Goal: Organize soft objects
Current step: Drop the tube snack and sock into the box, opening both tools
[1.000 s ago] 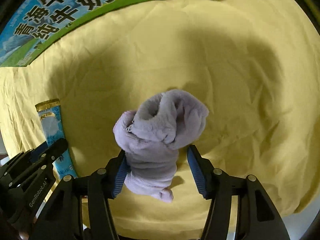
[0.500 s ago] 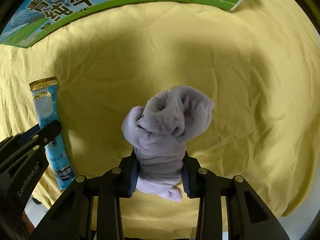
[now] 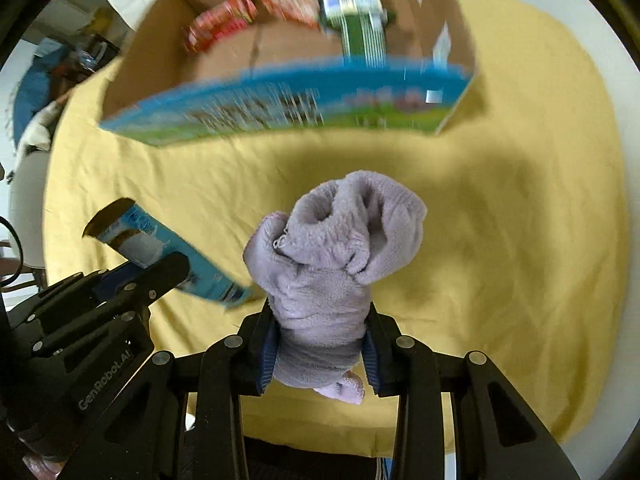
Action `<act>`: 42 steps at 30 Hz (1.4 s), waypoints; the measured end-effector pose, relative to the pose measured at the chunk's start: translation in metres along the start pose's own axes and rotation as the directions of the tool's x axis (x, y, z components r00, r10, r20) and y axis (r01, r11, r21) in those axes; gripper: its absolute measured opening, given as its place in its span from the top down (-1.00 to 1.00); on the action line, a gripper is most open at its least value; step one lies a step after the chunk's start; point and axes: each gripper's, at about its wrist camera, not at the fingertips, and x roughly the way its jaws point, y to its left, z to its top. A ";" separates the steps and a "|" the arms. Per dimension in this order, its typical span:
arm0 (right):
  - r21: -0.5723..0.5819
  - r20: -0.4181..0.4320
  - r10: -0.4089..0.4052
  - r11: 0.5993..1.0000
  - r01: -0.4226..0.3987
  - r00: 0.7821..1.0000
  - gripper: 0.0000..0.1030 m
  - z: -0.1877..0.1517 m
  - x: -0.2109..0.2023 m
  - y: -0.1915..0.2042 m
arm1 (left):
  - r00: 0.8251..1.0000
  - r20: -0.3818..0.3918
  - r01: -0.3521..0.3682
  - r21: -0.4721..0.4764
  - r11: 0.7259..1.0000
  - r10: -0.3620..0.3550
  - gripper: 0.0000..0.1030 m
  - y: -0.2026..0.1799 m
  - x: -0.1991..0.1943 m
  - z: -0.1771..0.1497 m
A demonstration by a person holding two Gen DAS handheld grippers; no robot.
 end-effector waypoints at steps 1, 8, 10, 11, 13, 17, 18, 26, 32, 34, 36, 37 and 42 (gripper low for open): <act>-0.005 0.017 0.005 1.000 -0.005 1.000 0.28 0.004 -0.012 0.000 | 1.000 0.013 0.023 -0.004 1.000 -0.023 0.68 0.000 -0.011 0.003; -0.033 0.136 0.054 0.998 -0.050 0.989 0.28 0.031 -0.083 -0.005 | 0.987 0.147 0.057 0.013 0.998 -0.058 0.69 -0.009 -0.070 0.038; -0.041 0.161 0.064 0.997 -0.058 0.985 0.28 0.039 -0.094 -0.004 | 0.985 0.161 0.064 0.013 0.998 -0.065 0.69 -0.012 -0.078 0.048; -0.048 0.176 0.065 0.997 -0.057 0.982 0.28 0.043 -0.101 -0.005 | 0.984 0.165 0.067 0.011 0.998 -0.068 0.69 -0.011 -0.078 0.052; -0.053 0.190 0.078 0.996 -0.069 0.979 0.28 0.052 -0.110 -0.006 | 0.982 0.171 0.075 0.010 0.997 -0.076 0.69 -0.008 -0.081 0.065; -0.068 0.203 0.091 0.995 -0.079 0.975 0.28 0.069 -0.126 -0.005 | 0.982 0.169 0.084 0.000 0.996 -0.083 0.69 -0.003 -0.087 0.089; -0.071 0.203 0.093 0.994 -0.080 0.975 0.28 0.072 -0.124 -0.004 | 0.983 0.158 0.090 -0.002 0.996 -0.089 0.69 -0.001 -0.085 0.097; -0.026 0.164 0.107 0.994 -0.104 0.981 0.28 0.132 -0.089 0.002 | 0.992 0.048 0.122 -0.099 0.988 -0.118 0.69 0.028 -0.040 0.158; -0.001 0.115 0.077 0.997 -0.078 0.990 0.28 0.176 -0.043 0.005 | 0.973 -0.087 0.187 -0.246 0.951 -0.213 0.69 0.061 0.028 0.186; 0.000 0.095 0.064 0.998 -0.064 0.993 0.28 0.188 -0.028 0.007 | 0.971 -0.113 0.174 -0.263 0.949 -0.209 0.69 0.066 0.045 0.189; -0.008 0.070 0.049 0.999 -0.048 0.996 0.28 0.198 -0.012 0.009 | 0.969 -0.133 0.162 -0.285 0.945 -0.206 0.69 0.074 0.060 0.191; -0.005 0.063 0.043 0.999 -0.042 0.997 0.28 0.202 -0.005 0.009 | 0.969 -0.142 0.154 -0.291 0.944 -0.201 0.69 0.077 0.067 0.193; -0.019 0.022 0.025 1.000 -0.025 0.999 0.26 0.217 0.028 0.016 | 0.973 -0.129 0.156 -0.252 0.955 -0.192 0.68 0.084 0.086 0.201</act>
